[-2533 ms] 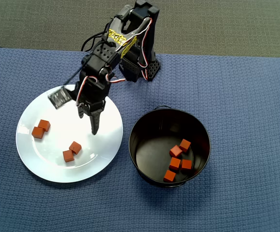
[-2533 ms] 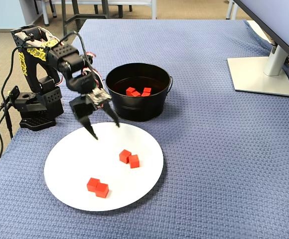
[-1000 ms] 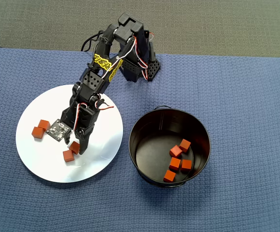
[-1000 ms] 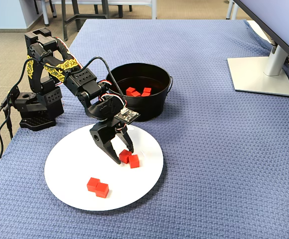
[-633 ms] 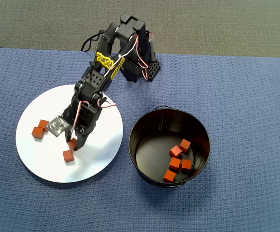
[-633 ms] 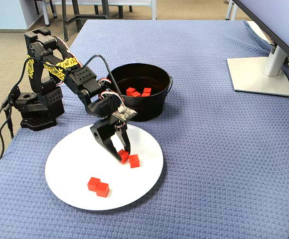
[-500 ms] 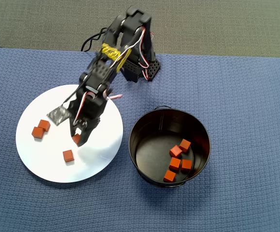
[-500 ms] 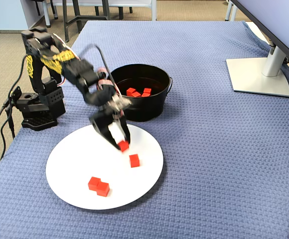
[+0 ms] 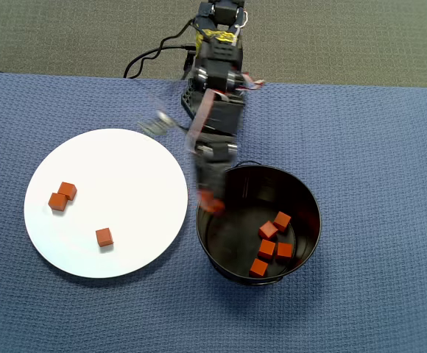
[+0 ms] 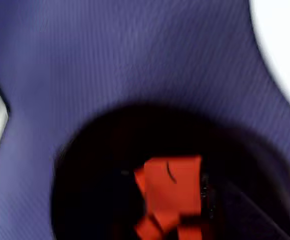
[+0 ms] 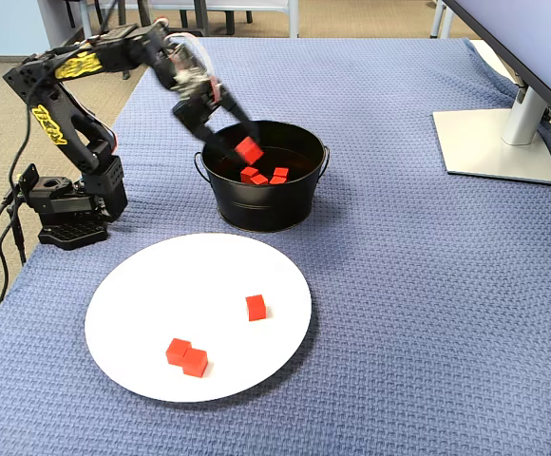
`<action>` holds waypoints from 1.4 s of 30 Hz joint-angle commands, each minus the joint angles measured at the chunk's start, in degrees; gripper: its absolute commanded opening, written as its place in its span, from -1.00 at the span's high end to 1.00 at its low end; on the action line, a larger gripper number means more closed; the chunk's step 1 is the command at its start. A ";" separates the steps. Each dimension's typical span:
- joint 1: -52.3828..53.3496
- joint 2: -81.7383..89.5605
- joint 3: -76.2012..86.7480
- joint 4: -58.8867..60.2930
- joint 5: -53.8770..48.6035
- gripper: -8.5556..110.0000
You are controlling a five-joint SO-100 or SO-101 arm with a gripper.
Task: Pick up the red cubes from the white plate and place them in the black recipient
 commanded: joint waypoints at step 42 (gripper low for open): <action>33.93 -40.78 0.88 -42.63 -35.51 0.50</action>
